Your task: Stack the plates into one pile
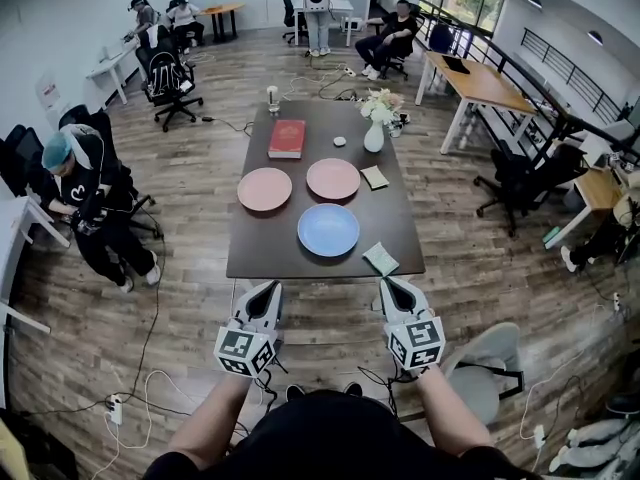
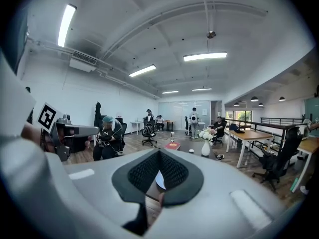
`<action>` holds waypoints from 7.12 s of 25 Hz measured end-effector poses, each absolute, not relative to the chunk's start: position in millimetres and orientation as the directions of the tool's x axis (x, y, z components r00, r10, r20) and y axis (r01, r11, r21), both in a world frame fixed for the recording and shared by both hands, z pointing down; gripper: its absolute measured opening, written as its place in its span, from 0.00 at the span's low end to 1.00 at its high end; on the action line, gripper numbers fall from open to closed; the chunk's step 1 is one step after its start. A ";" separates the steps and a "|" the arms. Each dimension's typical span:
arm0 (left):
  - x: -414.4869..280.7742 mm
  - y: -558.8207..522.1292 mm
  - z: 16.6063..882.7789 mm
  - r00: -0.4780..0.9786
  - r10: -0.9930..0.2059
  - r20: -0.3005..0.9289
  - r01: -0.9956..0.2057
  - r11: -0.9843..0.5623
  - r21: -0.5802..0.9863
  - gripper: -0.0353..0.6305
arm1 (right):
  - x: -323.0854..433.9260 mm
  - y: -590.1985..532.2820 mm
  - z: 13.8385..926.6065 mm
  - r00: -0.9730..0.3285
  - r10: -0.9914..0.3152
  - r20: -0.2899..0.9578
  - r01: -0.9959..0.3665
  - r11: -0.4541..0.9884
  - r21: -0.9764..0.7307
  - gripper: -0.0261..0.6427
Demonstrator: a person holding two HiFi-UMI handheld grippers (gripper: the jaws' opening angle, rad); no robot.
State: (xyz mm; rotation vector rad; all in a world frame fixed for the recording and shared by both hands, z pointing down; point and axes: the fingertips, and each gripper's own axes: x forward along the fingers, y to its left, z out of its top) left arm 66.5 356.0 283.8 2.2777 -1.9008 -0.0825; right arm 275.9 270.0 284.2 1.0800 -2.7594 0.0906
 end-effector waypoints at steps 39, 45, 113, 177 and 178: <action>135.8 209.7 316.2 0.431 -0.890 0.148 -0.899 -0.408 0.161 0.05 | 352.2 167.3 322.0 -0.549 -0.805 0.225 -0.830 0.556 -0.037 0.05; 163.1 149.8 316.4 0.433 -0.886 0.169 -0.900 -0.413 0.142 0.05 | 360.4 110.4 329.5 -0.581 -0.779 0.234 -0.809 0.583 -0.068 0.05; 274.0 2.3 704.6 0.449 -0.093 0.889 -0.721 -0.625 0.299 0.35 | 423.8 97.1 557.0 -0.345 -0.716 0.607 -0.930 0.172 -0.326 0.05; 241.5 19.3 491.8 0.733 -0.416 0.538 -0.678 -0.512 0.528 0.17 | 366.2 53.9 440.5 -0.645 -0.660 0.386 -0.764 0.568 -0.305 0.26; 237.8 21.2 484.9 0.735 -0.417 0.535 -0.677 -0.498 0.542 0.17 | 362.7 55.3 434.2 -0.660 -0.648 0.380 -0.749 0.606 -0.268 0.26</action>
